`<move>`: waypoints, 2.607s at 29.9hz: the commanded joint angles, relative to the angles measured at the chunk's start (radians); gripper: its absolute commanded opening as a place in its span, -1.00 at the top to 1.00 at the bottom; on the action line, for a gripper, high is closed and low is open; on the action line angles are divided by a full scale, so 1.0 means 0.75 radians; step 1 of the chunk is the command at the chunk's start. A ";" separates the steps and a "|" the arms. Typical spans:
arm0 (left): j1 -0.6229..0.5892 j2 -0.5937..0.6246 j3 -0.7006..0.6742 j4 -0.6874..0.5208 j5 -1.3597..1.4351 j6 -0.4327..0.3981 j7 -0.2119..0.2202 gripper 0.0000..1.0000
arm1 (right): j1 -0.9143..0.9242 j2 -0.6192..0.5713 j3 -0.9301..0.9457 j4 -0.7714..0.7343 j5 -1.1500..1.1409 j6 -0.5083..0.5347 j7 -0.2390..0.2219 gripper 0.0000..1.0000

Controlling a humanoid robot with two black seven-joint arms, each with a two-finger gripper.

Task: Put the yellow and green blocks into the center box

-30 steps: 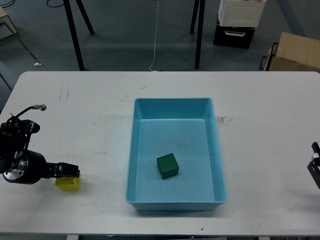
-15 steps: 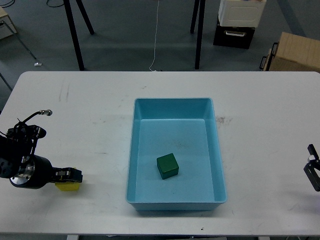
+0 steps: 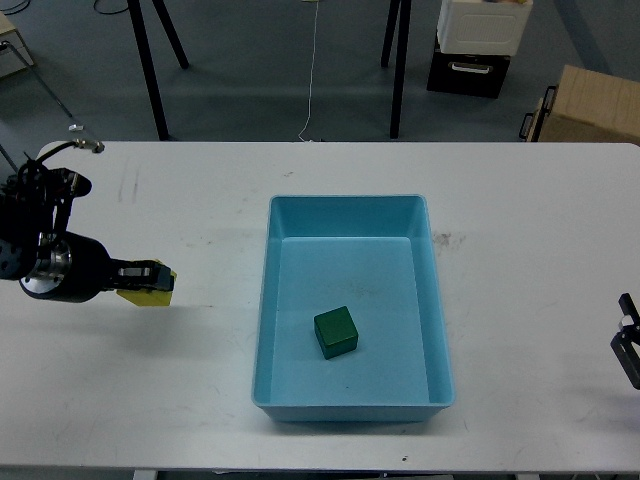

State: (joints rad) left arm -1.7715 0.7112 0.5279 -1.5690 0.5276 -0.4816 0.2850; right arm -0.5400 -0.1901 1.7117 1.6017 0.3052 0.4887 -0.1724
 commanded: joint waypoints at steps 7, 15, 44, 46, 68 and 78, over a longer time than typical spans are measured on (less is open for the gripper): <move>-0.109 -0.749 0.220 0.221 -0.139 -0.009 -0.028 0.98 | -0.002 0.006 0.029 -0.008 0.000 0.000 0.003 -1.00; 0.014 -0.791 0.229 0.243 -0.141 -0.009 -0.077 0.02 | 0.002 0.008 0.031 -0.015 -0.002 0.000 0.003 -1.00; 0.108 -0.870 0.110 0.437 -0.143 0.025 -0.314 -0.59 | 0.008 0.006 0.019 -0.047 -0.002 0.000 0.001 -1.00; 0.106 -0.873 0.153 0.427 -0.139 0.020 -0.408 0.01 | 0.012 0.006 0.021 -0.060 -0.002 0.000 0.001 -1.00; 0.030 -0.803 0.221 0.364 -0.135 -0.009 -0.497 -1.00 | 0.016 0.004 0.008 -0.111 -0.004 0.000 -0.003 -1.00; 0.061 -0.572 -0.077 0.504 -0.176 0.104 -0.574 -1.00 | 0.027 -0.004 -0.004 -0.117 -0.004 0.000 -0.003 -1.00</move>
State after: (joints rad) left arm -1.7438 0.2161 0.5978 -1.2668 0.4203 -0.4707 -0.1043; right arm -0.5224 -0.1882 1.7093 1.5185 0.3023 0.4887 -0.1749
